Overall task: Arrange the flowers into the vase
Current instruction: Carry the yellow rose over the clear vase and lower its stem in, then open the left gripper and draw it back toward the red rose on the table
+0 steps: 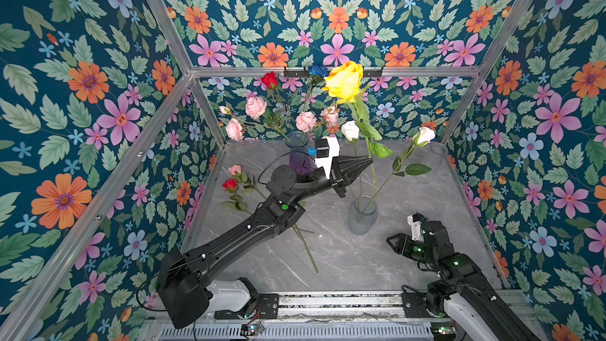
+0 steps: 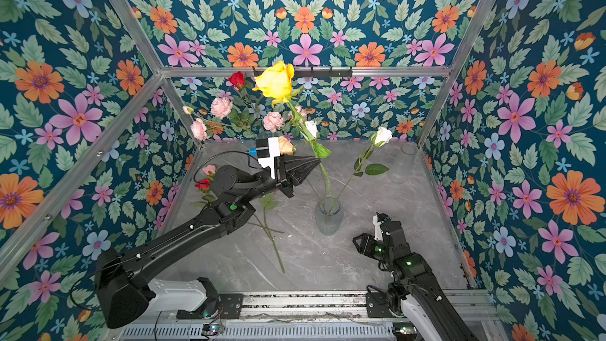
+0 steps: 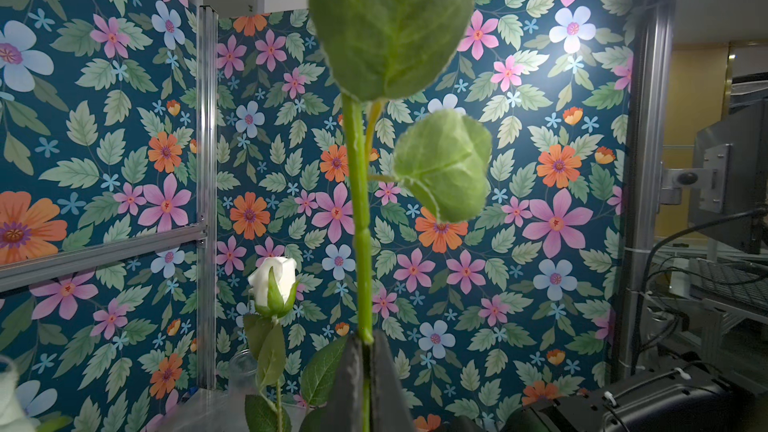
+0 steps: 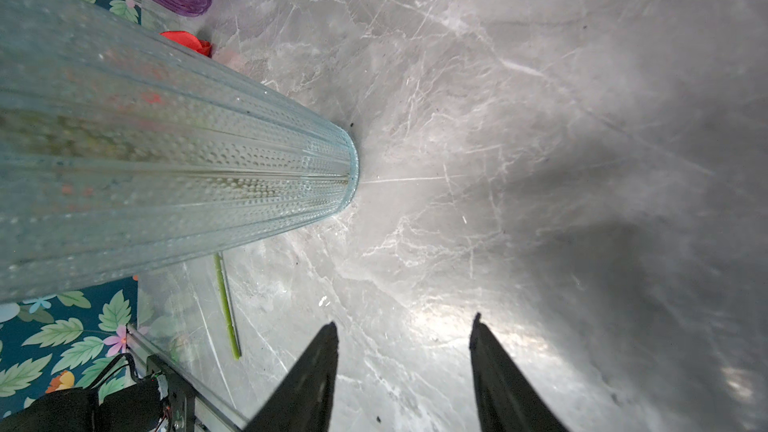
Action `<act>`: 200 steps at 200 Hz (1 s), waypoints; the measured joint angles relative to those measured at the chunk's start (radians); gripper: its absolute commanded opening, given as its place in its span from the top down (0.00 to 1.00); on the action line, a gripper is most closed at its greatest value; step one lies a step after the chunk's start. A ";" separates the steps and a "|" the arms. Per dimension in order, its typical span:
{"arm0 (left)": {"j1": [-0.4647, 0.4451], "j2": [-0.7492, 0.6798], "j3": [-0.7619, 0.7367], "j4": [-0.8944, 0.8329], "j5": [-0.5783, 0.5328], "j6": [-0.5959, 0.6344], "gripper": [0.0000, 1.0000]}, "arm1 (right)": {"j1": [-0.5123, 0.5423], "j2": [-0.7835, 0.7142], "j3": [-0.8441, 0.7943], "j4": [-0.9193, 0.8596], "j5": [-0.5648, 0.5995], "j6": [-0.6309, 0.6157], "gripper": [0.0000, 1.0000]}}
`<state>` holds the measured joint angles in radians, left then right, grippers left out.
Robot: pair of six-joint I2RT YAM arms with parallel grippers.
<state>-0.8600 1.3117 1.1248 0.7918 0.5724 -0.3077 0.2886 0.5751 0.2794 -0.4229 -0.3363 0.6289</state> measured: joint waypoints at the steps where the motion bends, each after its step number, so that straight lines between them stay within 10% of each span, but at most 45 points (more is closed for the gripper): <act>1: 0.000 0.000 0.000 -0.001 0.000 0.000 1.00 | 0.000 0.000 0.000 0.000 0.000 0.000 0.47; 188: 0.000 0.143 -0.018 -0.218 -0.026 0.045 1.00 | 0.000 -0.007 0.000 0.000 0.000 0.003 0.47; 200: 0.000 0.145 -0.011 -0.238 -0.031 0.047 0.79 | 0.000 -0.007 0.000 0.000 0.000 0.003 0.47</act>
<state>-0.8600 1.4563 1.1141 0.5533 0.5415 -0.2604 0.2886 0.5682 0.2794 -0.4229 -0.3363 0.6319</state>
